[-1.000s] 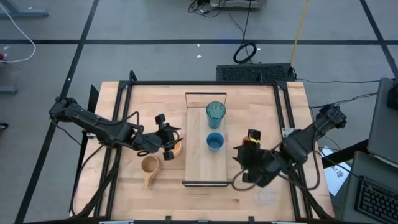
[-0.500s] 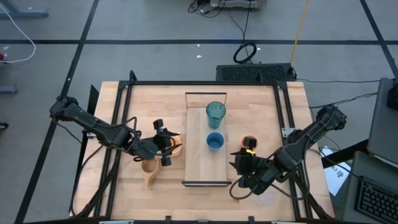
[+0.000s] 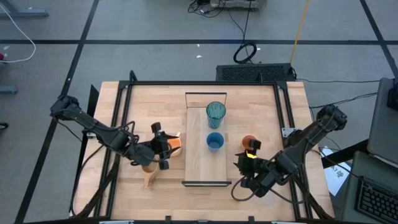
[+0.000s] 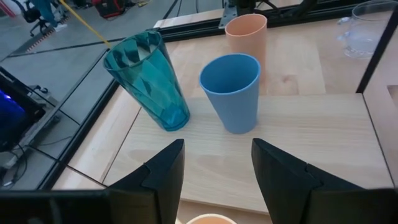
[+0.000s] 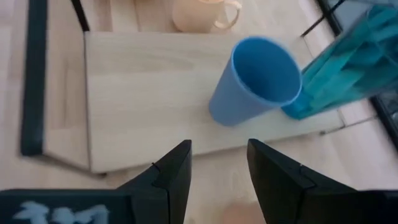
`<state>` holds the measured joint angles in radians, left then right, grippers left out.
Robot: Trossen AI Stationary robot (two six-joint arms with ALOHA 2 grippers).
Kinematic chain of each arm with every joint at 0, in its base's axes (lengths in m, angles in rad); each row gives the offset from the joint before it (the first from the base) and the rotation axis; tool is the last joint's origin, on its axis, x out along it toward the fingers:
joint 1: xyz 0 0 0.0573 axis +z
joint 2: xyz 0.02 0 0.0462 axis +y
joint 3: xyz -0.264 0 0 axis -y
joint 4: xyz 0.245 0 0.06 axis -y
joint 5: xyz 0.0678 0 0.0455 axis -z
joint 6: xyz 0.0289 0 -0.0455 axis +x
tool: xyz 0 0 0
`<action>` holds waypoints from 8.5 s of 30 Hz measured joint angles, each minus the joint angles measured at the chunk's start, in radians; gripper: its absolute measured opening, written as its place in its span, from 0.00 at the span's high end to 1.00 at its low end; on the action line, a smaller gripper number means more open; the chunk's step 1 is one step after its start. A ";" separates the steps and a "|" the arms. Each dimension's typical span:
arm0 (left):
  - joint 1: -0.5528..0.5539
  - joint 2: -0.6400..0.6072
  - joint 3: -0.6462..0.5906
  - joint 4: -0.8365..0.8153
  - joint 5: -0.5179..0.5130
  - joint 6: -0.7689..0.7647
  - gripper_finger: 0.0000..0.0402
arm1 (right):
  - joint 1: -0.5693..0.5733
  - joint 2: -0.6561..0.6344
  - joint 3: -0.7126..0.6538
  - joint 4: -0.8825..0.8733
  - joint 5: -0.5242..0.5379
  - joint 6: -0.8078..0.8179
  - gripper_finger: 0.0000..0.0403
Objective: Stack small to large cups/mugs on shelf
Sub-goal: Put the transparent mug on the shelf
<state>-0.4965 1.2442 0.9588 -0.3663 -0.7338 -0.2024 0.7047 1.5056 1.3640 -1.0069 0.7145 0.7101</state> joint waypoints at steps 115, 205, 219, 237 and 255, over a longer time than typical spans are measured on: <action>0.138 0.000 0.000 0.003 0.108 0.186 0.53 | 0.191 0.113 -0.121 0.128 -0.771 1.091 0.71; 0.138 0.000 0.000 0.003 0.052 0.088 0.53 | 0.192 -0.240 -0.121 0.169 0.397 -0.198 1.00; 0.138 0.000 -0.001 0.003 0.052 0.092 0.53 | 0.115 -0.205 -0.276 0.735 0.433 -0.865 1.00; 0.138 0.000 -0.001 0.004 0.052 0.098 0.53 | 0.105 -0.261 -0.389 1.078 0.351 -0.980 1.00; 0.138 0.000 -0.001 0.004 0.053 0.097 0.53 | 0.050 -0.276 -0.395 1.182 0.350 -0.603 1.00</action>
<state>-0.3588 1.2442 0.9581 -0.3626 -0.6811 -0.1051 0.7542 1.2297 0.9691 0.1747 1.0641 0.1069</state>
